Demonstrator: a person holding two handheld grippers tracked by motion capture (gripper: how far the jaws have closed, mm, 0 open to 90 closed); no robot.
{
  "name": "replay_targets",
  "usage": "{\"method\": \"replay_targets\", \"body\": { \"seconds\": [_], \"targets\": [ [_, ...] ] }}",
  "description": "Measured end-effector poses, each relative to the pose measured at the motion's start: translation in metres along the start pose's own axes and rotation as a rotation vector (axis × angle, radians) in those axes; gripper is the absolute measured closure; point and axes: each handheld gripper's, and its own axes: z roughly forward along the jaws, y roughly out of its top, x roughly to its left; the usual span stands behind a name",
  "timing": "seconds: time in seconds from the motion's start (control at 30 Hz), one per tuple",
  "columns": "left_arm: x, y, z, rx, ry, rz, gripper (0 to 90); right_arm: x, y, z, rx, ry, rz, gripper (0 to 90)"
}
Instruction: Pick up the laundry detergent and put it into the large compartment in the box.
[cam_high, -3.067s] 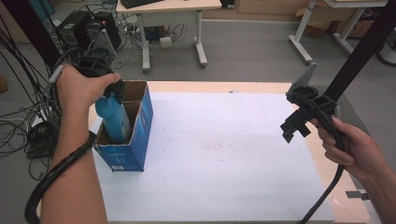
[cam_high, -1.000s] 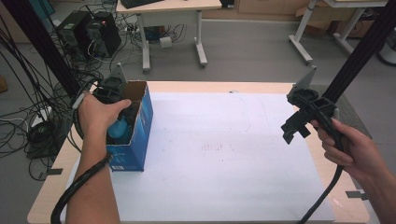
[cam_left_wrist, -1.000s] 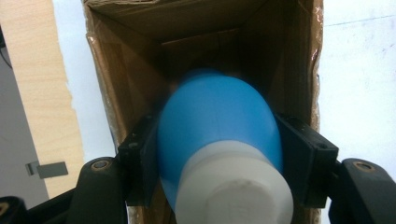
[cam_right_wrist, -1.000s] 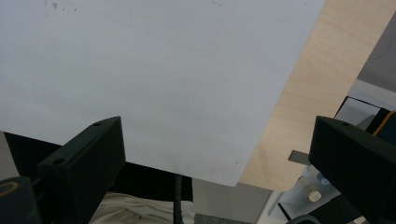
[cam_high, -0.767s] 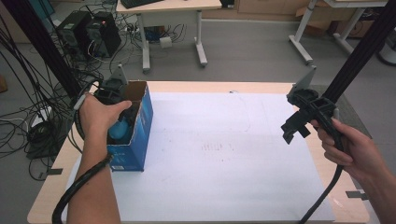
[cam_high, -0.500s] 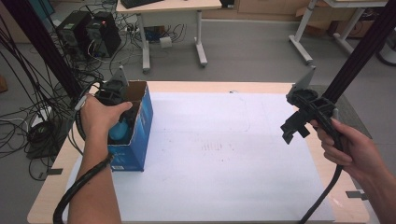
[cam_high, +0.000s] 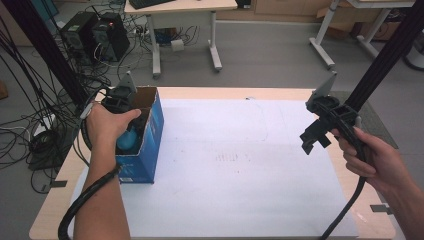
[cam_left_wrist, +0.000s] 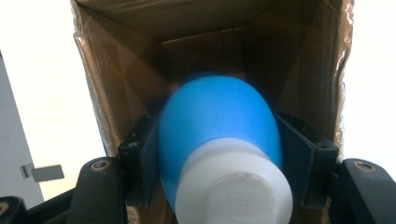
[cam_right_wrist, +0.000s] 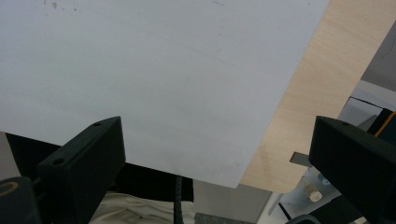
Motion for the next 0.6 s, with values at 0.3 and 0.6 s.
{"method": "replay_targets", "body": {
  "seconds": [0.3,0.6],
  "targets": [
    [0.0005,0.0008,-0.0007,-0.009,0.004,-0.012,35.2,-0.0004,0.0017,0.0007,0.003,0.002,0.004,3.6],
    [0.0018,-0.0042,-0.0051,-0.016,-0.001,-0.019,32.8,0.0024,0.002,0.0015,0.002,-0.001,-0.005,3.6]
  ]
}}
